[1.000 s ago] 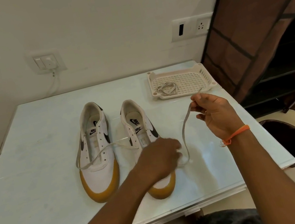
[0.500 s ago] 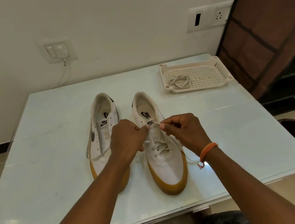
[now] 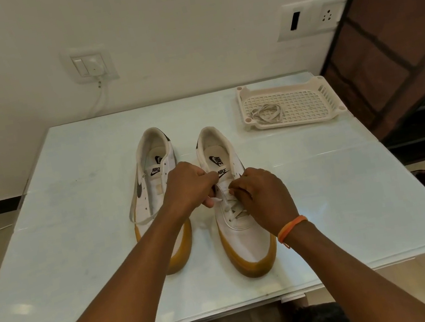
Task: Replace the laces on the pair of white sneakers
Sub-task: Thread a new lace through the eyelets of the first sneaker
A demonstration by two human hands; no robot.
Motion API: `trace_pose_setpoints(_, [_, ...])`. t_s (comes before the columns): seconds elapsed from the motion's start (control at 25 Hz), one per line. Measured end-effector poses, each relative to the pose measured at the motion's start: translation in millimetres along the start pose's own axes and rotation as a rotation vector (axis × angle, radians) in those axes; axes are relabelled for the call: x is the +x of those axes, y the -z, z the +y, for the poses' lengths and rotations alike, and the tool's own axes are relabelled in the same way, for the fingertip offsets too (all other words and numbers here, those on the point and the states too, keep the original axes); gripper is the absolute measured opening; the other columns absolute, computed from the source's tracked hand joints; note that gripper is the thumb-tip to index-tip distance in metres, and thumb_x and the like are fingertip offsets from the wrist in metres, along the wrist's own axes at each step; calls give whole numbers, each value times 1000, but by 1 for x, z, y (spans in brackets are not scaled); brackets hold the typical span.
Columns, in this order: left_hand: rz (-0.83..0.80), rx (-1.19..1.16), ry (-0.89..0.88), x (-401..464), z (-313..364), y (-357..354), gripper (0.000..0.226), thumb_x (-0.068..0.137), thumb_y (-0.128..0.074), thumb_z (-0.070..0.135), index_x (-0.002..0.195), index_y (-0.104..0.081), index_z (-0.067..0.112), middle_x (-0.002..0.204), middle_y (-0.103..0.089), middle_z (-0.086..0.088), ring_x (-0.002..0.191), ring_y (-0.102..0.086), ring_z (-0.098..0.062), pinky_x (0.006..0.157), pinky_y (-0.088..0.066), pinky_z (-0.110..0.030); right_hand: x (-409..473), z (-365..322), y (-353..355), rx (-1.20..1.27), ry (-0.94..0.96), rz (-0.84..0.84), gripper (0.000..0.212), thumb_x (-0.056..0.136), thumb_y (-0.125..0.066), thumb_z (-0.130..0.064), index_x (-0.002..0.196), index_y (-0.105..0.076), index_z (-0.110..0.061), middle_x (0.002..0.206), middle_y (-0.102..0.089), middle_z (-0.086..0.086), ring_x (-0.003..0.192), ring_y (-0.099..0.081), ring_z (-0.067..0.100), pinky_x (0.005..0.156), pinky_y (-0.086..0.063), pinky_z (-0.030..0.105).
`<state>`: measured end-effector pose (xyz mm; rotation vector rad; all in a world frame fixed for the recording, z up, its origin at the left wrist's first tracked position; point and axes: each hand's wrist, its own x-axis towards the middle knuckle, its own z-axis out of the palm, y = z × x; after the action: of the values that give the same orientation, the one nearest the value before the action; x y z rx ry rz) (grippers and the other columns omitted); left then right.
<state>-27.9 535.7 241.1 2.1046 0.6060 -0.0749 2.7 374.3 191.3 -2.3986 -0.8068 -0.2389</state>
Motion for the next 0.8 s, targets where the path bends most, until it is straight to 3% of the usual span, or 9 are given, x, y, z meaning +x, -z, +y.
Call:
trace_pose_setpoints(0.28, [0,2,-12,1,1,-1,26,83,-63,19,73,-72,-3,64,-71,-13,48,-67,-19,41,-39,-14,3,4,-3,206,-64,-20,10,88,-68,-14,91,-77,-12,78,-64,6,73,-59,22,67,-51,36])
trace_pose_setpoints(0.48, [-14,28,-19,-2,4,-4,26,85,-62,20,74,-73,-1,66,-72,-12,49,-68,-17,45,-43,-16,2,4,-9,193,-153,-49,13,91,-65,-23,95,-77,-18,82,-66,3,81,-58,23,75,-50,44])
trace_pose_setpoints(0.72, [-48,36,-22,-5,6,-7,25,87,-62,19,79,-73,-2,67,-72,-11,48,-68,-16,46,-47,-18,0,-2,-3,85,-284,-80,20,94,-58,-33,91,-75,-24,81,-63,-8,96,-48,18,79,-23,34])
trace_pose_setpoints(0.8, [-67,31,-13,-5,8,-6,23,88,-63,19,81,-73,-1,69,-73,-11,48,-68,-16,46,-48,-18,-1,-5,-2,99,-254,-107,19,94,-58,-28,88,-75,-21,77,-59,-9,94,-47,18,80,-27,36])
